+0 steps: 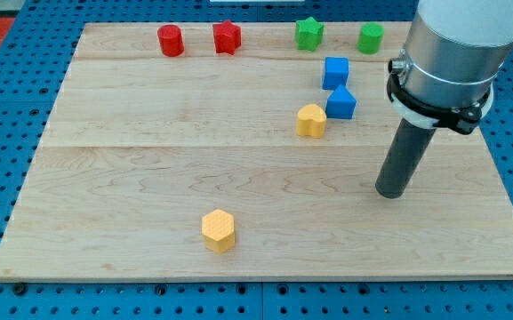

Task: Push the green circle closer to the green star

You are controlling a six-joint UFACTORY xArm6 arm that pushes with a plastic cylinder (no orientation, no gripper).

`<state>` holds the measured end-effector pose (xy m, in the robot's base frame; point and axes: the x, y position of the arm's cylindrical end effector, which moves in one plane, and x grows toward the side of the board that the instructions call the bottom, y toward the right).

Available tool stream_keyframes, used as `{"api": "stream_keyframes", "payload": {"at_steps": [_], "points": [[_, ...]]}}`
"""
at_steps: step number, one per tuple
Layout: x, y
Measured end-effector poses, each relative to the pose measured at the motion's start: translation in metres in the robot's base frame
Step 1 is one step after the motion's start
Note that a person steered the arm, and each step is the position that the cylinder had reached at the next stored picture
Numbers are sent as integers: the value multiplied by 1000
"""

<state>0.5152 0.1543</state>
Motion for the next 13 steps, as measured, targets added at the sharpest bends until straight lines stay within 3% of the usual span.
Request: {"api": "stream_keyframes", "payload": {"at_steps": [1, 5, 8, 10, 11, 12, 13], "points": [[-8, 4], [-231, 63], [-263, 67], [-266, 22], [-266, 23], [-280, 61], [-300, 51]]}}
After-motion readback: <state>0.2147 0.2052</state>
